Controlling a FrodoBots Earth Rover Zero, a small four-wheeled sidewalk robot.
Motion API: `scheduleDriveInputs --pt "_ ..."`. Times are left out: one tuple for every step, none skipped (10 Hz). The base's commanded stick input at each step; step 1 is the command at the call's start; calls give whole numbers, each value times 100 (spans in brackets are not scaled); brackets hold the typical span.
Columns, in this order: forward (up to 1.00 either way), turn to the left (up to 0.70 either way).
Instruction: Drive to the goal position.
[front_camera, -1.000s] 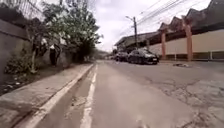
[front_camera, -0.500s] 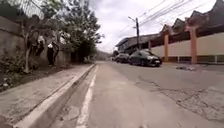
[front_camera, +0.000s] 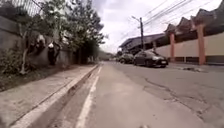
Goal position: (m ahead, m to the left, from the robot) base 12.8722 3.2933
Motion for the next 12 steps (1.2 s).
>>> scheduleDriveInputs --pt "70 0" --pt "70 0" --pt "70 0" --pt "70 0" --pt "70 0" --pt "70 0" --pt "70 0" --pt "70 0" --pt "70 0" --pt "70 0" --pt "70 0" --pt "70 0"
